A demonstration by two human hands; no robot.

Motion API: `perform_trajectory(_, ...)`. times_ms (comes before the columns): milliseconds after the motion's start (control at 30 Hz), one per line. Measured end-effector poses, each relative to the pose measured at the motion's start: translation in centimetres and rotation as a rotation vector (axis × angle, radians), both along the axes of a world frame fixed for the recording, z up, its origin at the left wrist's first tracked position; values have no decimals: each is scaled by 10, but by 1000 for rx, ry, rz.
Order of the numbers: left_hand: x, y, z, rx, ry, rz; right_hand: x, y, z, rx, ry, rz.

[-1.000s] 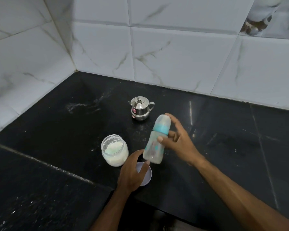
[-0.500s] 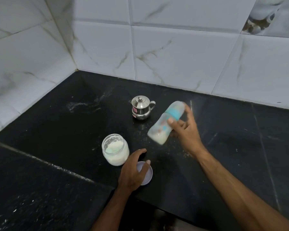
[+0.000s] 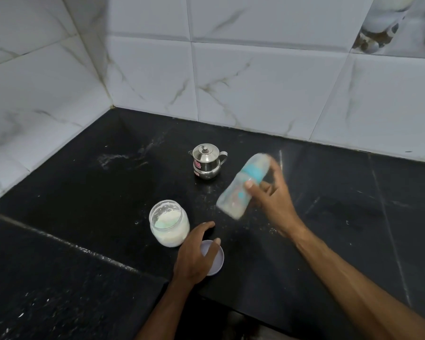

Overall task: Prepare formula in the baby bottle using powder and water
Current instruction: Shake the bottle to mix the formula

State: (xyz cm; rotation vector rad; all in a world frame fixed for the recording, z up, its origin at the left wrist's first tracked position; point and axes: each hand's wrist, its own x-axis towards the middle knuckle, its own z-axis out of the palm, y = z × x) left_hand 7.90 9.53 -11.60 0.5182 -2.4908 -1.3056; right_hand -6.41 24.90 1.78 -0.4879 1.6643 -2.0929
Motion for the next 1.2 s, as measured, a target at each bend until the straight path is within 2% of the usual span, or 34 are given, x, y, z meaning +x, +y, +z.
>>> perform_trajectory(67,0,0,0,7,-7,-6,10,4,-4,150,59,237)
perform_trajectory(100,0,0,-1,9,-3,-12,10,5,-6,167,76,266)
perform_trajectory(133,0,0,-1,9,6,-12,7,4,-3,135,80,225)
perform_trajectory(233,0,1,1,9,8,-4,-9,1,5,-61,-13,-92)
perform_trajectory(300,1,1,1,5,3,-8,-11,0,3,-111,-32,-155)
perform_trajectory(333,1,0,0,0,3,-8,-6,0,0,-62,-17,-105)
perform_trajectory(433,-1,-2,-2,3,-6,-20,13,2,-11,152,64,230)
perform_trajectory(467,-1,-2,-3,3,-1,-21,13,3,-12,155,74,252)
perform_trajectory(600,0,1,2,15,5,-2,-9,1,4,-51,-7,-111)
perform_trajectory(633,0,1,2,14,4,-2,-11,0,5,-83,-24,-142)
perform_trajectory(667,0,1,2,10,6,-2,-9,0,4,-69,-23,-116)
perform_trajectory(767,0,0,0,1,9,-9,6,3,-1,134,80,202)
perform_trajectory(800,0,0,0,-2,8,-8,6,3,-3,162,107,246)
perform_trajectory(833,0,0,0,0,13,-3,3,3,-1,137,114,211)
perform_trajectory(933,0,1,1,12,17,1,-13,-1,9,-53,26,-125)
perform_trajectory(967,0,1,1,14,15,1,-15,-1,9,-97,10,-175)
perform_trajectory(1033,0,1,1,13,13,3,-9,-3,4,-41,42,-83)
perform_trajectory(1133,-1,1,0,-14,-2,-1,6,-2,-6,133,113,247)
perform_trajectory(1200,0,1,2,-12,4,5,1,-5,-2,65,97,163)
